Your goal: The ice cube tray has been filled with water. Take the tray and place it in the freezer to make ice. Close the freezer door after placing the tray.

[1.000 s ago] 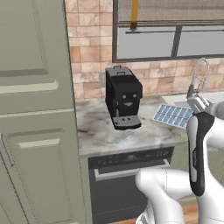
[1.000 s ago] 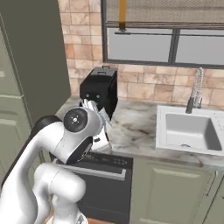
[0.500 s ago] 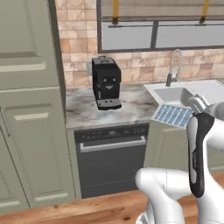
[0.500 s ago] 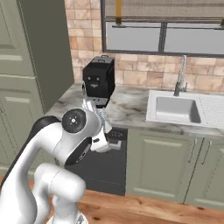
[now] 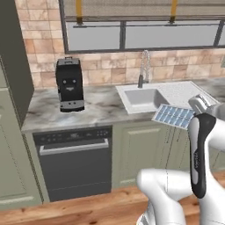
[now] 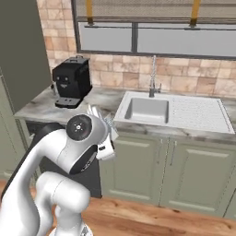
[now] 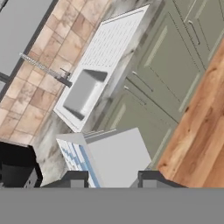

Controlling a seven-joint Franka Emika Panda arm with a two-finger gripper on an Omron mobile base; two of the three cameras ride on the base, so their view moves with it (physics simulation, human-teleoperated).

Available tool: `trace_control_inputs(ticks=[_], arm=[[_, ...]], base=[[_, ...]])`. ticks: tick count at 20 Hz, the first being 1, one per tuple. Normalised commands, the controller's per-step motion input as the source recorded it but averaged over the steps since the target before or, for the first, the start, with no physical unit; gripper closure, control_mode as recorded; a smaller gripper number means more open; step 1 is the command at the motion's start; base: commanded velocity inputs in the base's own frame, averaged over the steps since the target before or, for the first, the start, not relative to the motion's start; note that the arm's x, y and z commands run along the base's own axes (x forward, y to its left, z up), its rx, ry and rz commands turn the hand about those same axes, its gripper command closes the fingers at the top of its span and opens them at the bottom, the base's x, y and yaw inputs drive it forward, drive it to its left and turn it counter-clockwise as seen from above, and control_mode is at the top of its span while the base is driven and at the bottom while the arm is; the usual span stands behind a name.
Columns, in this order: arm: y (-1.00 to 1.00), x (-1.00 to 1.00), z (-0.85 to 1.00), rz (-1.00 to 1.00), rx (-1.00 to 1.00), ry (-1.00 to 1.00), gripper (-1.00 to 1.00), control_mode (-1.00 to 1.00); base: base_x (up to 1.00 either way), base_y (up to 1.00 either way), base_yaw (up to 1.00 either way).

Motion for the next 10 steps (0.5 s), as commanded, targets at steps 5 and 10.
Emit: trace_control_inputs(ticks=[5,10], arm=[[0.0,0.0,0.0,0.0,0.0,0.0,1.0,1.0],[0.0,0.0,0.0,0.0,0.0,0.0,1.0,1.0]], base=[[-0.18,-0.67,0.13],[-0.26,-0.91,0.12]])
